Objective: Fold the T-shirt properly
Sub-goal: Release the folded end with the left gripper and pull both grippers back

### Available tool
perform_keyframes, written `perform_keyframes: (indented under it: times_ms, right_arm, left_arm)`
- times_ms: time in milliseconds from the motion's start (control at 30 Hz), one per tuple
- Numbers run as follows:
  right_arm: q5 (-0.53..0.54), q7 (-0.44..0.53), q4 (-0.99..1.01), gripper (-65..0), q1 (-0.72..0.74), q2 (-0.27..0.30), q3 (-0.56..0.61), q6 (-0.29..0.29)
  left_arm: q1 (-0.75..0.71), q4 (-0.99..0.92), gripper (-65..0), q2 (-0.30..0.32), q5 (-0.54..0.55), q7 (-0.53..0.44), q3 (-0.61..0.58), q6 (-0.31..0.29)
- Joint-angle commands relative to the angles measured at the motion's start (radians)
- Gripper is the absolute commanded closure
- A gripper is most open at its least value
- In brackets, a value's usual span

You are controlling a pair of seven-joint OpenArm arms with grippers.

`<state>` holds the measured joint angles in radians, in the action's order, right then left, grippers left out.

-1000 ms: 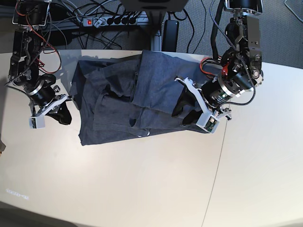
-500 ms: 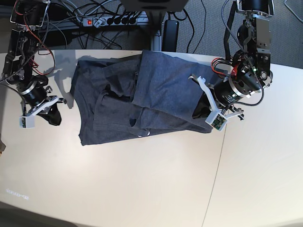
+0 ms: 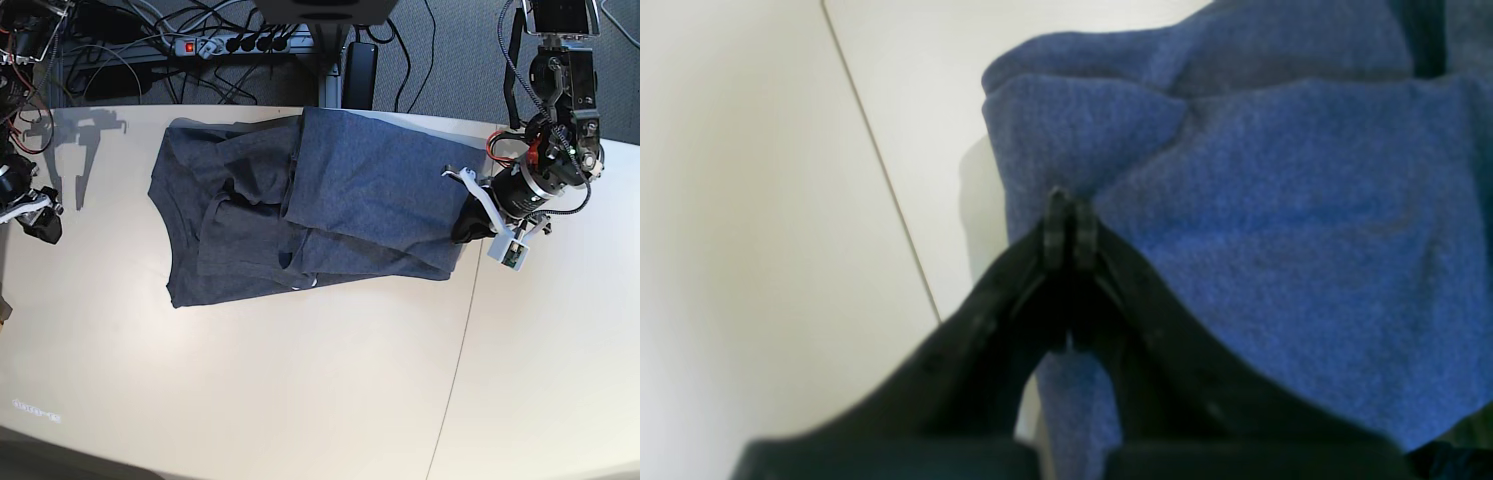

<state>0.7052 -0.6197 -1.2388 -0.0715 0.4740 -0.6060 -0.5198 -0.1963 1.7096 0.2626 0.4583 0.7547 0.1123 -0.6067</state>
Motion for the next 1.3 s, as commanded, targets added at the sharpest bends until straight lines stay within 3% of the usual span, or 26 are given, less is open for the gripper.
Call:
perform_keyframes:
  times_ms: [0, 767, 867, 1167, 1267]
  right_arm:
    - [0.031, 0.003, 0.008, -28.2, 0.011, 0.024, 0.002, -0.052]
    - [0.069, -0.126, 0.080, -28.4, 0.013, 0.020, 0.483, -0.053]
    - [0.047, -0.125, 0.080, -28.4, 0.013, -0.002, 0.541, -0.052]
    - [-0.075, -0.125, 0.080, -28.2, 0.013, -0.092, 0.583, -0.053]
    - [-0.116, -0.125, 0.080, -20.3, 0.013, -0.094, 0.583, -0.052]
  left_arm:
    - [0.011, 0.015, 0.0, 0.006, 0.016, -0.021, 0.005, -0.018]
    - [0.014, 0.009, 0.0, 0.006, -0.014, -0.049, 0.005, -0.018]
    - [0.014, 0.009, 0.0, 0.006, -0.014, -0.052, 0.005, -0.018]
    - [0.013, 0.009, 0.0, 0.006, -0.018, -0.055, 0.005, -0.018]
    - [0.014, 0.009, 0.0, 0.006, -0.030, -0.055, 0.005, -0.018]
